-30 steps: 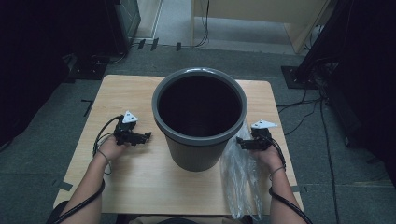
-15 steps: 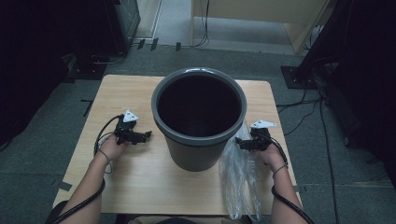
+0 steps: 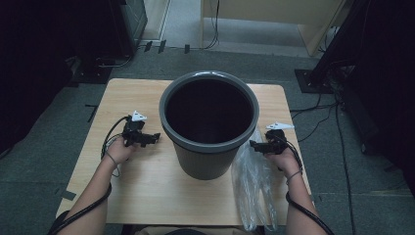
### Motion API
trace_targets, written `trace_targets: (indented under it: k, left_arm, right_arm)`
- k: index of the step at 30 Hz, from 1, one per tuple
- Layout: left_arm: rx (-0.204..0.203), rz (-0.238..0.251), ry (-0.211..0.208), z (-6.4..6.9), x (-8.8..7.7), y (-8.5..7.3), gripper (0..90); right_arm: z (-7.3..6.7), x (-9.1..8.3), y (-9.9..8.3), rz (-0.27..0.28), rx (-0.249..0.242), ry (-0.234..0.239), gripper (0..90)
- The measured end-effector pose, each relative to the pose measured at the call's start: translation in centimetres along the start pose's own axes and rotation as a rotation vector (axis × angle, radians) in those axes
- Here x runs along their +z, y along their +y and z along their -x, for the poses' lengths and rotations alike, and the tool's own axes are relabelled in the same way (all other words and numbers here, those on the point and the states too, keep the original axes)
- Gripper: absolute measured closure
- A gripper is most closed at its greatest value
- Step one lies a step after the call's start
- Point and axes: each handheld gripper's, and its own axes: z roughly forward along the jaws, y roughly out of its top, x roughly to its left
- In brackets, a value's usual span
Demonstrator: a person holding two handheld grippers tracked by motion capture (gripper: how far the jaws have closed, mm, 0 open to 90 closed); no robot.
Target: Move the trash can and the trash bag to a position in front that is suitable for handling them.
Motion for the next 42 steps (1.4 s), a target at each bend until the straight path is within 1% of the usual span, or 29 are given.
trace_targets:
  k: [1,2,4,6,7,8,9,10,11,13,14,15,16,18,20,22,23,24,26,28,31,33,34,35,36,39,42]
  left_arm:
    - [-0.012,-0.014,0.019,-0.1,0.0,0.3,14.5]
    - [-0.023,-0.014,0.017,-0.2,0.0,0.4,14.5]
    - [-0.024,-0.019,0.020,-0.3,0.0,0.4,14.5]
    - [-0.020,-0.031,0.019,-0.3,-0.1,0.5,14.5]
    - [-0.031,-0.030,0.017,-0.3,-0.1,0.5,14.5]
    - [-0.060,-0.035,0.002,-0.3,-0.2,0.6,14.5]
    - [-0.080,-0.034,-0.013,-0.4,-0.2,0.8,14.5]
    - [-0.090,-0.030,-0.024,-0.3,-0.3,0.9,14.5]
    - [-0.092,-0.033,-0.036,-0.2,-0.4,1.0,14.5]
    - [-0.064,-0.035,-0.059,-0.1,-0.5,1.0,14.5]
    - [-0.064,-0.035,-0.059,-0.1,-0.5,1.0,14.5]
    - [-0.044,-0.039,-0.074,0.1,-0.5,1.2,14.6]
    - [-0.039,-0.039,-0.077,0.1,-0.6,1.2,14.6]
    - [-0.033,-0.023,-0.075,0.1,-0.6,1.3,14.6]
    - [-0.053,-0.001,-0.090,0.2,-0.8,1.5,14.6]
    - [-0.065,0.009,-0.088,0.1,-1.1,1.8,14.6]
    - [-0.063,0.009,-0.090,0.1,-1.1,1.9,14.6]
    - [-0.049,0.003,-0.095,0.1,-1.3,1.9,14.6]
    - [-0.015,-0.009,-0.090,0.2,-1.4,2.0,14.6]
    - [0.007,-0.016,-0.095,0.3,-1.6,2.1,14.6]
    - [0.005,-0.013,-0.114,0.5,-1.8,2.3,14.6]
    - [0.004,-0.021,-0.121,0.6,-1.7,2.3,14.7]
    - [0.006,-0.022,-0.120,0.7,-1.7,2.3,16.1]
    - [0.009,-0.024,-0.111,0.8,-1.7,2.3,23.4]
    - [0.009,-0.030,-0.101,0.9,-1.7,2.3,28.1]
    - [0.011,-0.033,-0.123,1.1,-1.7,2.3,27.2]
    - [-0.002,-0.036,-0.142,1.3,-1.8,2.5,27.3]
  right_arm:
    - [0.1,-0.1,0.1,-0.001,0.009,0.000,17.4]
    - [0.2,-0.1,0.1,-0.002,0.010,0.002,17.4]
    - [0.3,-0.3,0.2,0.007,0.005,-0.003,17.3]
    - [0.5,-0.6,0.4,0.019,0.006,0.000,19.4]
    - [0.5,-0.7,0.6,0.022,0.010,0.003,20.7]
    - [0.5,-0.8,0.6,0.027,0.014,0.004,21.0]
    - [0.5,-0.9,0.8,0.032,0.015,0.003,21.0]
    - [0.5,-1.0,0.8,0.032,0.015,0.003,21.2]
    - [0.4,-1.0,0.9,0.033,0.011,0.002,21.4]
    - [0.3,-1.1,1.1,0.035,0.004,0.002,21.3]
    - [0.3,-1.1,1.1,0.035,0.004,0.002,21.3]
    - [0.2,-1.2,1.3,0.036,-0.006,0.003,21.2]
    - [0.1,-1.2,1.3,0.038,-0.007,0.002,21.1]
    - [0.0,-1.4,1.6,0.044,-0.007,0.003,21.4]
    - [-0.2,-1.7,1.8,0.048,-0.007,0.009,24.6]
    - [-0.3,-1.9,2.1,0.046,0.000,0.017,26.2]
    - [-0.4,-2.0,2.3,0.051,0.001,0.018,26.3]
    - [-0.5,-2.1,2.3,0.055,-0.002,0.018,26.5]
    - [-0.7,-2.2,2.5,0.051,-0.007,0.017,30.5]
    - [-1.0,-2.2,2.6,0.044,-0.006,0.026,32.0]
    - [-1.2,-2.2,2.6,0.039,-0.017,0.038,33.0]
    - [-1.4,-2.3,2.6,0.037,-0.011,0.050,35.7]
    - [-1.4,-2.3,2.6,0.036,-0.006,0.055,36.7]
    - [-1.5,-2.3,2.7,0.039,0.000,0.066,37.4]
    - [-1.6,-2.3,2.8,0.040,0.003,0.071,37.4]
    - [-2.0,-2.3,3.0,0.044,-0.009,0.077,38.0]
    - [-2.3,-2.4,3.2,0.046,-0.008,0.088,37.7]
